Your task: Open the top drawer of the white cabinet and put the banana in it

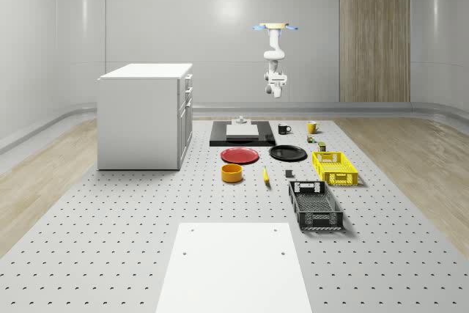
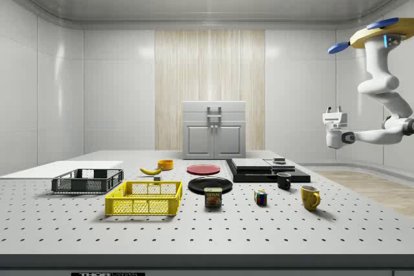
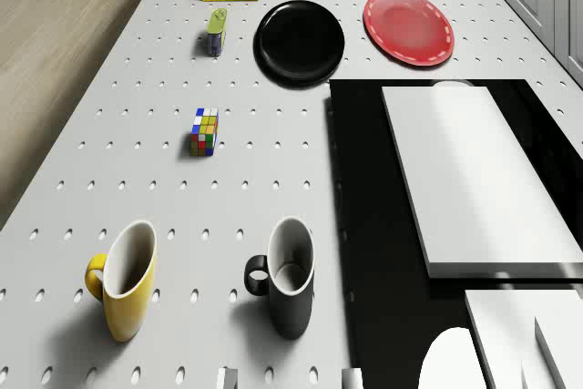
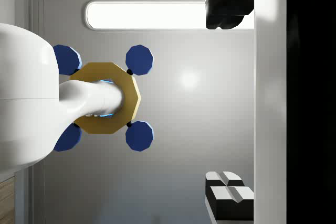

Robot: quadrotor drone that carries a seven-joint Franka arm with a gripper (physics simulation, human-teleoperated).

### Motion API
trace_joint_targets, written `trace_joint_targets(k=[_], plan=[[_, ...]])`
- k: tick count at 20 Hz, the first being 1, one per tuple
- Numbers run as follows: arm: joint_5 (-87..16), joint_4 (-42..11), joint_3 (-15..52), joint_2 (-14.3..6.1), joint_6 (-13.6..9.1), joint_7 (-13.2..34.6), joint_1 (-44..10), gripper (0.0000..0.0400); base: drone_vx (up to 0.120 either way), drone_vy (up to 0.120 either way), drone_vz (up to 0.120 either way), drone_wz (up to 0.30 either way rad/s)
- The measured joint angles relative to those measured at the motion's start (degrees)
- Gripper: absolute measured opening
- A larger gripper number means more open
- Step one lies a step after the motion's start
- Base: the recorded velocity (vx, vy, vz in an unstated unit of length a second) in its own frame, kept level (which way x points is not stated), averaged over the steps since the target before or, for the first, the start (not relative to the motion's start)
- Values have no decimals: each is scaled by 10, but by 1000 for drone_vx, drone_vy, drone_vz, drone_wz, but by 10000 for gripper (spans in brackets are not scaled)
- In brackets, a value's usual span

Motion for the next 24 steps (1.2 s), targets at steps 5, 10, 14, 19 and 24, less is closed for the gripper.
trace_joint_targets(k=[5, 10, 14, 19, 24], plan=[[0, 61, 1, 11, -48, -1, -1, 400, 0, 0, 0, 0], [7, 118, -3, 31, -83, -2, -2, 400, 0, 0, 0, 0], [254, 109, -165, 39, -102, -43, 35, 400, 0, 0, 0, 0], [459, 38, -301, 30, -106, -76, 87, 400, 0, -16, 0, 0], [545, -9, -363, 15, -98, -90, 127, 400, 40, -120, 0, 0]])
